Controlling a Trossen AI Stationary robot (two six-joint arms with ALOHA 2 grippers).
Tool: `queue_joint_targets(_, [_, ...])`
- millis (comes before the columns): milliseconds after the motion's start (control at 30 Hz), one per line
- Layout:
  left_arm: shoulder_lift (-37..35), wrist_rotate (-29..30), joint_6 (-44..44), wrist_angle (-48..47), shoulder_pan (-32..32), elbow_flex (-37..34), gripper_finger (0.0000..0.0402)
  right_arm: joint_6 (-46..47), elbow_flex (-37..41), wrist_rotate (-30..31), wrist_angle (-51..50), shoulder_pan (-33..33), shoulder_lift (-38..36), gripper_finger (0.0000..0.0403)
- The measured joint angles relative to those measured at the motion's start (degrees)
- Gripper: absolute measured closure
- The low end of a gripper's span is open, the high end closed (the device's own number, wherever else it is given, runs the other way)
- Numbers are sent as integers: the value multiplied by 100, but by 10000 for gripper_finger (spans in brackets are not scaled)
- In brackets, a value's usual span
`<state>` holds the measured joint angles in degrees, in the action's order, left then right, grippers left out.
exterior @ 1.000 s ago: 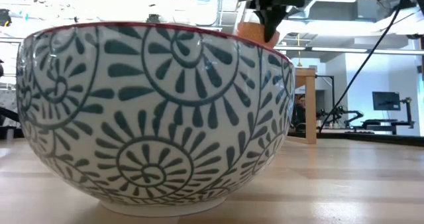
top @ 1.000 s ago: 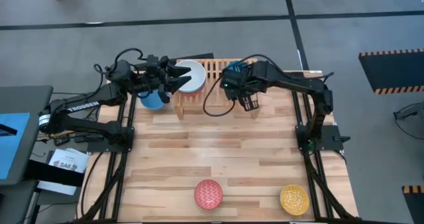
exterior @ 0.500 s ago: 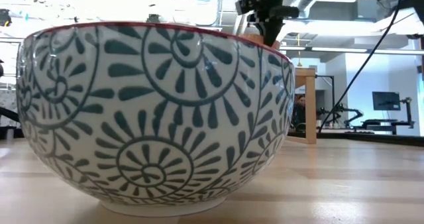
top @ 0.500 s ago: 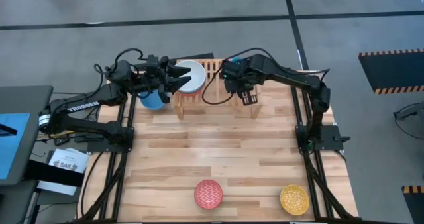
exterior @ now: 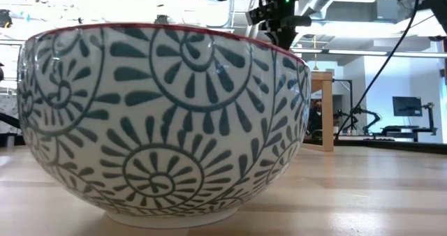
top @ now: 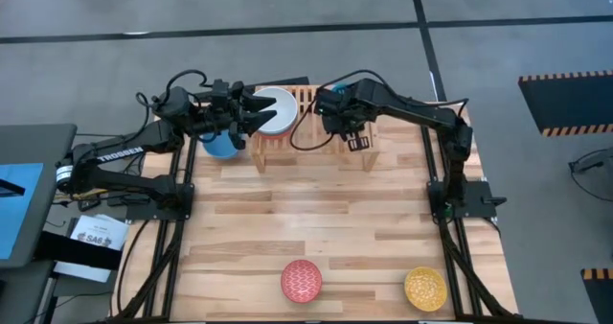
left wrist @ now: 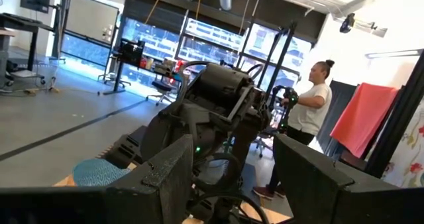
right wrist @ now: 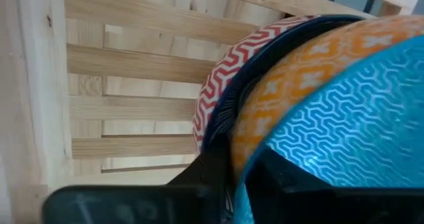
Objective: Place and stack bowls onto a shelf
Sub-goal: Stack the small light blue bowl on top of the small blue bowl on the shelf
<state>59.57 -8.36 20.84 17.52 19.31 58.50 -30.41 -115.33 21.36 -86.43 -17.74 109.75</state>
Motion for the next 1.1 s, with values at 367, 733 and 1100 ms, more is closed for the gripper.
queue_joint_targets(367, [0, 0, -2, 0, 0, 0, 207, -55, 15, -24, -82, 2, -109, 281])
queue_joint_targets(733, [0, 7, -2, 0, 0, 0, 207, -112, 17, 27, 117, -2, -508, 207])
queue_joint_targets(1100, [0, 13, -2, -1, 0, 0, 207, 268, 15, -11, 243, -54, -568, 177])
